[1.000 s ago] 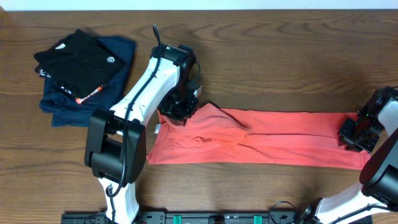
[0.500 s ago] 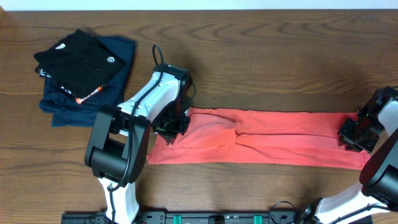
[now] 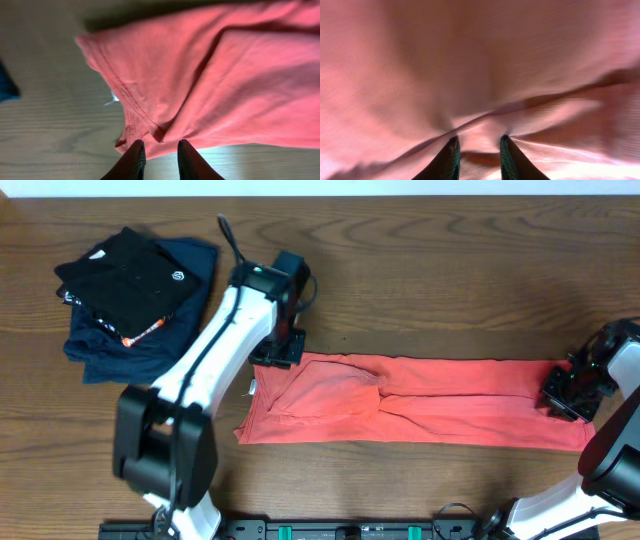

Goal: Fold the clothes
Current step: 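Move the right gripper to the strip's middle and grasp the fabric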

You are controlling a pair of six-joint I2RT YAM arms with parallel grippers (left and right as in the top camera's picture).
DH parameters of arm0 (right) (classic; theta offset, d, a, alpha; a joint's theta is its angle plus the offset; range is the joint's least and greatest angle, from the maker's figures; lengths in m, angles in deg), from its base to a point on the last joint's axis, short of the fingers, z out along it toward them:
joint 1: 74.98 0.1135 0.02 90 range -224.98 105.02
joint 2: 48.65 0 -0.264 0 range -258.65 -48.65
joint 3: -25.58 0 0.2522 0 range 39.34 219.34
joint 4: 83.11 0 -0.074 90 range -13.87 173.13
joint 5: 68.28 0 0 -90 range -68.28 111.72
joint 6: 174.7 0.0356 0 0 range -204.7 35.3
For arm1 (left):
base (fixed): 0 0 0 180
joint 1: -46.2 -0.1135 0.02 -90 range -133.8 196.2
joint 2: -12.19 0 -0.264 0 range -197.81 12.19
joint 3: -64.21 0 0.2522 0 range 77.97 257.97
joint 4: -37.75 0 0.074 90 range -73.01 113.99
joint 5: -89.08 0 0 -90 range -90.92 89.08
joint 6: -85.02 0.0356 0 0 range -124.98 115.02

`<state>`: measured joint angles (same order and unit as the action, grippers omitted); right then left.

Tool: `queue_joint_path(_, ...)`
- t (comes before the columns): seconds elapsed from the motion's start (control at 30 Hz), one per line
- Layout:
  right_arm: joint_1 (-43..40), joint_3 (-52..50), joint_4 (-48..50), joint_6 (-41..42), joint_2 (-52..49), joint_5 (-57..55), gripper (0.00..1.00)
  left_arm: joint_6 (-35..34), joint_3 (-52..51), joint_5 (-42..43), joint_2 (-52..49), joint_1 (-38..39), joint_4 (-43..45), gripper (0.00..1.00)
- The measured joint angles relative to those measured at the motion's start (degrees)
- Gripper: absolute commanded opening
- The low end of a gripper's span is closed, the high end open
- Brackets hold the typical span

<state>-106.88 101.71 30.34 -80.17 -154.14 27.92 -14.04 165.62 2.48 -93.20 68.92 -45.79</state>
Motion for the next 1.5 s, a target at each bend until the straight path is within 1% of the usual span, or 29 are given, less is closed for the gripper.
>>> queue_joint_path(0.1,0.02,1.92,-3.06,-2.56,0.02,6.21,0.31,-0.22,0.26,0.02,1.57,0.15,0.15,0.25)
queue_joint_path(0.17,0.13,4.74,-5.35,-4.09,0.15,9.35,0.34,-0.22,-0.76,0.37,1.42,0.28,0.85,0.24)
queue_joint_path(0.23,0.44,7.32,-6.99,-5.11,0.66,10.58,0.36,-0.24,-2.21,1.2,1.16,0.33,1.33,0.24)
queue_joint_path(0.33,1.68,11.08,-9.42,-6.12,2.27,11.37,0.37,-0.37,-5.31,2.86,0.83,0.37,2.86,0.24)
queue_joint_path(0.43,3.69,12.94,-10.82,-7.93,3.63,12.9,0.37,-0.39,-8.04,3.87,0.7,0.37,4.17,0.24)
queue_joint_path(0.53,7.19,12.83,-12.41,-11.8,3.78,15.61,0.38,-0.39,-10.69,4.59,0.7,0.37,5.88,0.24)
queue_joint_path(0.63,11.93,12.0,-12.44,-15.15,3.78,18.29,0.44,-0.44,-12.79,5.86,0.7,0.37,7.43,0.24)
queue_joint_path(0.73,18.23,8.74,-9.01,-17.35,3.78,20.55,0.52,-0.61,-14.93,6.95,0.7,0.37,9.35,0.24)
queue_joint_path(0.77,20.13,7.48,-7.63,-17.75,3.78,21.44,0.53,-0.61,-15.67,7.13,0.7,0.37,10.58,0.24)
queue_joint_path(1.0,32.89,0.55,4.52,-19.12,3.76,30.71,0.53,-0.79,-21.38,7.78,0.68,0.37,19.34,0.25)
queue_joint_path(1.17,39.98,-0.09,10.49,-18.36,3.76,33.31,0.51,-1.07,-23.93,8.04,0.68,0.37,21.0,0.25)
queue_joint_path(1.33,45.44,-0.13,12.7,-18.1,3.76,34.07,0.51,-1.22,-24.3,8.07,0.68,0.37,21.27,0.25)
queue_joint_path(1.5,47.45,-0.17,11.96,-17.77,3.76,33.09,0.51,-1.25,-24.3,8.07,0.68,0.37,21.31,0.25)
